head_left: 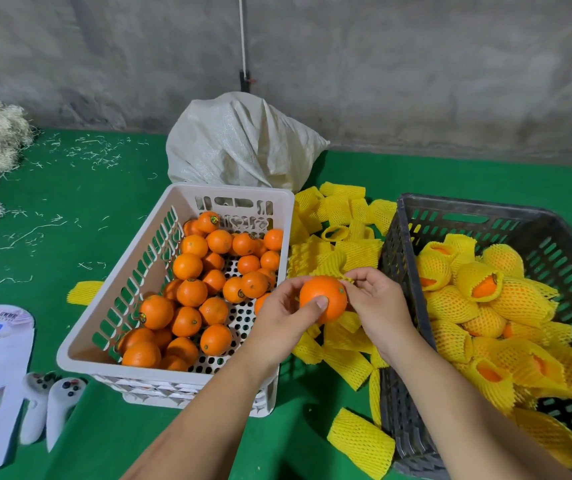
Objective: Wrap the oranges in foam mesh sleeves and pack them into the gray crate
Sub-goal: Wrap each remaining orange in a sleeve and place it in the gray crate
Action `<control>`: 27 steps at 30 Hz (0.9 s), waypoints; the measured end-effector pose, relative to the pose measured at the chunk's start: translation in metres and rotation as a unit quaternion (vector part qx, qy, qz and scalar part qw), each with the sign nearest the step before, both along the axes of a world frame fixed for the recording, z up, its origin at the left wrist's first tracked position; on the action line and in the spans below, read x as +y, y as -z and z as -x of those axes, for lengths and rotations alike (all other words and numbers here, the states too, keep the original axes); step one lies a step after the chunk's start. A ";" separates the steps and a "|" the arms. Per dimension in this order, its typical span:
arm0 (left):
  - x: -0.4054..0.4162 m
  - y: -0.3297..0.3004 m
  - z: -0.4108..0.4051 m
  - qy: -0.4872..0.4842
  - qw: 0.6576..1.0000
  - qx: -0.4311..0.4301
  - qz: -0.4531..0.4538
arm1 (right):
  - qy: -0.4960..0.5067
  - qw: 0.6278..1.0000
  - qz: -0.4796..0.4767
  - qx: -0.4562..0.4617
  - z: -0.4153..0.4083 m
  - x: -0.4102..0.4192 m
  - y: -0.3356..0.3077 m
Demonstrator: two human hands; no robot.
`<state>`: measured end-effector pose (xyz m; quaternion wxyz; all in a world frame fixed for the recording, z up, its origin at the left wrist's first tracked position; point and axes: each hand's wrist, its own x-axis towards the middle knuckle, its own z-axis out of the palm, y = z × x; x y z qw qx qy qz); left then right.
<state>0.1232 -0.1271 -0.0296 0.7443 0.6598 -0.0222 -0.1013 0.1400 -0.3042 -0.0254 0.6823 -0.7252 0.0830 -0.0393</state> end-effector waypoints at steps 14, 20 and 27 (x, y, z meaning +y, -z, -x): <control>-0.003 0.008 -0.007 -0.027 0.999 -0.013 0.009 | -0.062 0.927 0.267 -0.256 0.023 0.007 -0.002; 0.003 0.009 -0.003 0.019 0.998 -0.050 0.047 | -0.034 0.931 0.272 -0.240 0.019 0.004 -0.004; -0.008 0.005 -0.001 -0.091 0.993 -0.059 0.045 | -0.074 0.918 0.284 -0.266 0.027 0.009 -0.001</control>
